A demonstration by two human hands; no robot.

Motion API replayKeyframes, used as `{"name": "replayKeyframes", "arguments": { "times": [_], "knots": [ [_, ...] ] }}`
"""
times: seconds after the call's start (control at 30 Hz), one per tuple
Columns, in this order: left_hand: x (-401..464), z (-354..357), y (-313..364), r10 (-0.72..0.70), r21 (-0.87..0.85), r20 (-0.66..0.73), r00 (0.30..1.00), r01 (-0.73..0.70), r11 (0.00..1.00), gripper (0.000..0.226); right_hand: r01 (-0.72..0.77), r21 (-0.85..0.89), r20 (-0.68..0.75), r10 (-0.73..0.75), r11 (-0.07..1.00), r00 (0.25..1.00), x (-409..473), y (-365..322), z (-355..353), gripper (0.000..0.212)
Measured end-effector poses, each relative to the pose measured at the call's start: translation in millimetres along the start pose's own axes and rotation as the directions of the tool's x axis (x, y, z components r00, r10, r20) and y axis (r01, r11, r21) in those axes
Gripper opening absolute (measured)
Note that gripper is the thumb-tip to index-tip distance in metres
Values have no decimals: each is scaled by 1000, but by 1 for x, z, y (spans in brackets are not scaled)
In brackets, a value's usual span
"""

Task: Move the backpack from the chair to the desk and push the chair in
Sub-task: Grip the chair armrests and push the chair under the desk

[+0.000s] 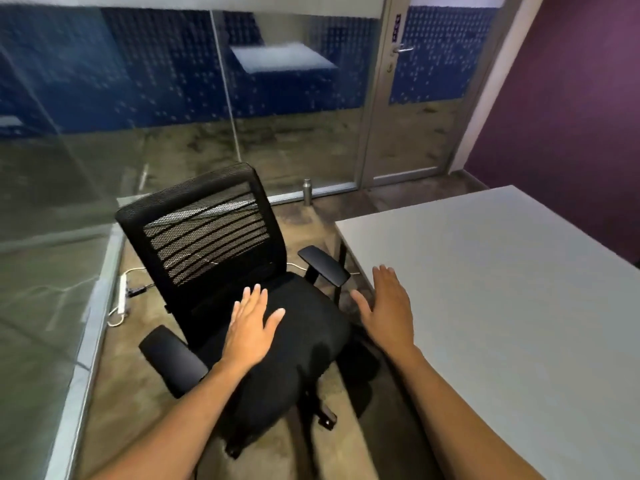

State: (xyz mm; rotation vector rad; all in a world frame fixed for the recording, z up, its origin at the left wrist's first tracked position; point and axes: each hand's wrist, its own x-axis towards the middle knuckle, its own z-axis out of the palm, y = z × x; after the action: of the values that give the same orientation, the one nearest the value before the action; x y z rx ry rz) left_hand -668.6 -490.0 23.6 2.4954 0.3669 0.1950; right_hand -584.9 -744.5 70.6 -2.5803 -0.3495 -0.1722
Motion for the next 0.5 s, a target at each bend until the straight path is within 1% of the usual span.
{"name": "replayKeyframes", "arguments": {
  "times": [0.07,0.2,0.4,0.5],
  "knots": [
    [-11,-22,-34,-47,33,-38,998,48,998,69,59,21,17,-60,998,998,1,-30,18,69],
    [-36,-63,-97,-160,49,-107,981,166,985,70,160,41,74,-163,986,984,2,-87,57,71],
    [-77,-119,-173,-291,36,-211,933,305,952,69,325,35,131,-327,945,936,3,-178,111,70],
    [-97,-144,-201,-359,32,-261,896,379,925,69,402,23,171,-400,915,901,0,-219,137,72]
  ]
}}
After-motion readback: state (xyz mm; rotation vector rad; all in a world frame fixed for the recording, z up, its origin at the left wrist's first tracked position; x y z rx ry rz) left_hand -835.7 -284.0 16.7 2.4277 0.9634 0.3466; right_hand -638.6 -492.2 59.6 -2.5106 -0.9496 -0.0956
